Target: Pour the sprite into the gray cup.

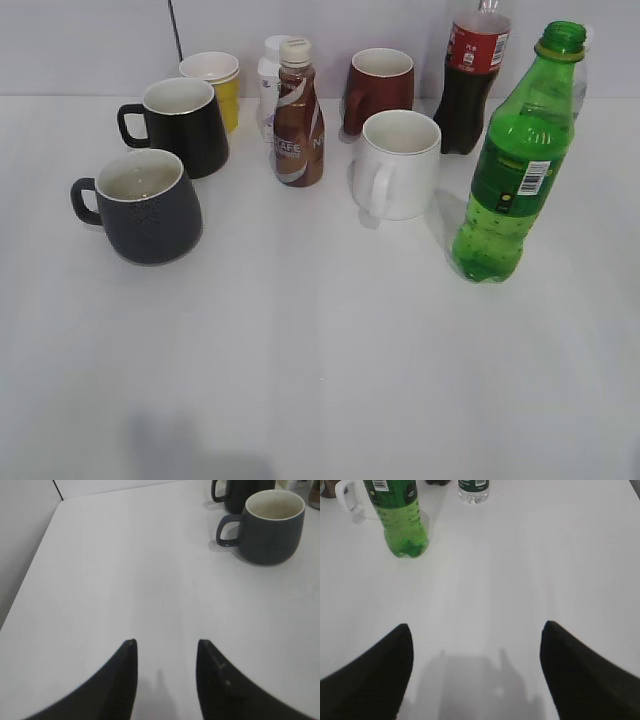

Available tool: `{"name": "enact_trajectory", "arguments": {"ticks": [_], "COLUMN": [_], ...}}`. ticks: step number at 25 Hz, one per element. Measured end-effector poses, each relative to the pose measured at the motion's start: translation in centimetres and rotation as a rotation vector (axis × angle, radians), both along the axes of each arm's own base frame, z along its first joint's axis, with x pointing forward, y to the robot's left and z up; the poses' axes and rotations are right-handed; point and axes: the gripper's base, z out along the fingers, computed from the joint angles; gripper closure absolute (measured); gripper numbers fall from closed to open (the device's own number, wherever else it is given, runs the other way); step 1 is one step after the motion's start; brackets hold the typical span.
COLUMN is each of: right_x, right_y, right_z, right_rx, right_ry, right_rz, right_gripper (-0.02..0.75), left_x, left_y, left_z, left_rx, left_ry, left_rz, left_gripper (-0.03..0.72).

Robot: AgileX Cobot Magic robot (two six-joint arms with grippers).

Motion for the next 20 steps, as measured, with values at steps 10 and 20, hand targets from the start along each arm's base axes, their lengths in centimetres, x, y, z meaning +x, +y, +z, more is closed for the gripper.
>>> {"name": "enact_trajectory", "arguments": {"ticks": [10,20], "right_x": [0.0,0.0], "right_y": [0.0,0.0], "right_z": [0.0,0.0], "right_rx": [0.0,0.0], "right_ry": [0.0,0.0], "right_rz": [0.0,0.0], "right_gripper": [0.146,0.146], "left_x": [0.0,-0.01], "left_y": [-0.08,0.18], "left_z": [0.0,0.0], "left_rx": [-0.015,-0.079], "left_ry": [0.0,-0.004], "left_rz": [-0.003,0.061], "left_gripper": [0.38,0.38]}}
